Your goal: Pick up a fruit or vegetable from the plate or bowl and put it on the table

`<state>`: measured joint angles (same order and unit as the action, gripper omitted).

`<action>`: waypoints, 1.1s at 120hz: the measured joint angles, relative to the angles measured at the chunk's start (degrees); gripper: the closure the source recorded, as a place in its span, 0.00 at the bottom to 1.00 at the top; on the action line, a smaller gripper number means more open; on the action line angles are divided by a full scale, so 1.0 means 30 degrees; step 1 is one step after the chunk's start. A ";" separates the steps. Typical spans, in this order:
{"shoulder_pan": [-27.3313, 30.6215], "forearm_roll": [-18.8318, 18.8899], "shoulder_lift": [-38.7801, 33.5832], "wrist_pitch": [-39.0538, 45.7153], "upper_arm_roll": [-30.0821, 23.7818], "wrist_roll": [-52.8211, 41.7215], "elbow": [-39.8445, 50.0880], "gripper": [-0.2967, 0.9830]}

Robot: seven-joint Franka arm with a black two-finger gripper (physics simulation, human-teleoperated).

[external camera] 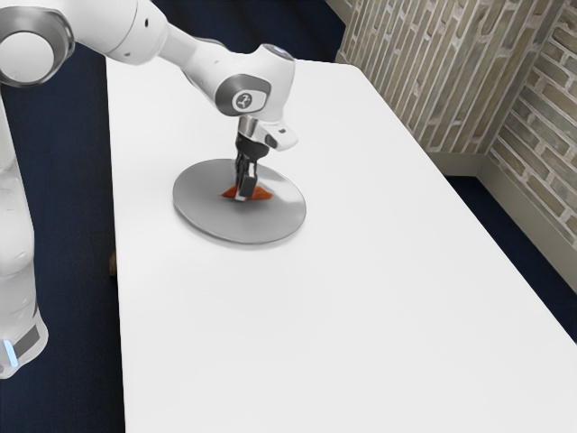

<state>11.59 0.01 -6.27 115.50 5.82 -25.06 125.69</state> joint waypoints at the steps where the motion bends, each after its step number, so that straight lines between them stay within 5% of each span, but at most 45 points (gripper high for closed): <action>1: -0.0005 0.0001 -0.0010 0.0000 -0.0013 -0.0008 -0.0024 0.64; 74: -0.0032 -0.0577 0.0117 0.0011 -0.3948 -0.0161 -0.2445 0.63; 94: -0.0040 -0.0974 0.1593 -0.0009 -0.5449 -0.0084 -0.4383 0.63; 132: -0.0031 -0.0775 0.8106 -0.0183 -0.7540 -0.0017 -1.1172 0.63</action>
<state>11.50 -2.31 18.05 114.95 -16.80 -25.11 92.17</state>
